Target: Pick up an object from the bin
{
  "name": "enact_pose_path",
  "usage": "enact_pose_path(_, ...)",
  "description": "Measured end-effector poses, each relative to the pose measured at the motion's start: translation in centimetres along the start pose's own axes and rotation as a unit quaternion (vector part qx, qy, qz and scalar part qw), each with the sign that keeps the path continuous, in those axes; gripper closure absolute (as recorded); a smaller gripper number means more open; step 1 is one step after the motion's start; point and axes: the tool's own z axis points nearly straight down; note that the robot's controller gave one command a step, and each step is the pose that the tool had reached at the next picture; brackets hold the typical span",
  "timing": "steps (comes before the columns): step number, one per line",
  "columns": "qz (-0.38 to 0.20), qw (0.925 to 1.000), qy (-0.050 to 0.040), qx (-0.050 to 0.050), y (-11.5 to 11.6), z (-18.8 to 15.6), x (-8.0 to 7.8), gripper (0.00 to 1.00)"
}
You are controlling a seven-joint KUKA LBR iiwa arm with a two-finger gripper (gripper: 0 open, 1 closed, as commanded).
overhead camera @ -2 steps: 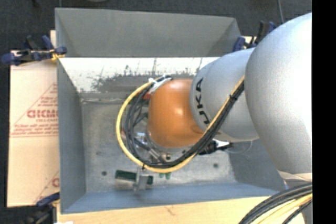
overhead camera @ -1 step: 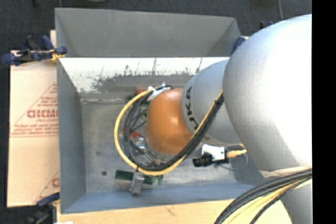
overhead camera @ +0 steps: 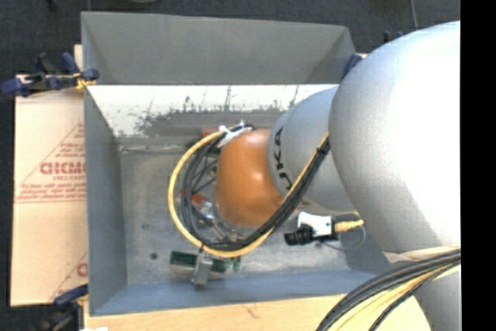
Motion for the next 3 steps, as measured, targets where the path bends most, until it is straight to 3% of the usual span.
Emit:
enact_pose_path(1, 0.001, 1.0000, 0.0013, 0.000, 0.0, 0.0, 0.1, 1.00)
enact_pose_path(2, 0.003, 1.0000, 0.0013, 0.001, 0.0, -2.3, 0.0, 1.00)
enact_pose_path(3, 0.003, 1.0000, 0.0002, 0.000, 0.0, -8.5, -0.3, 1.00)
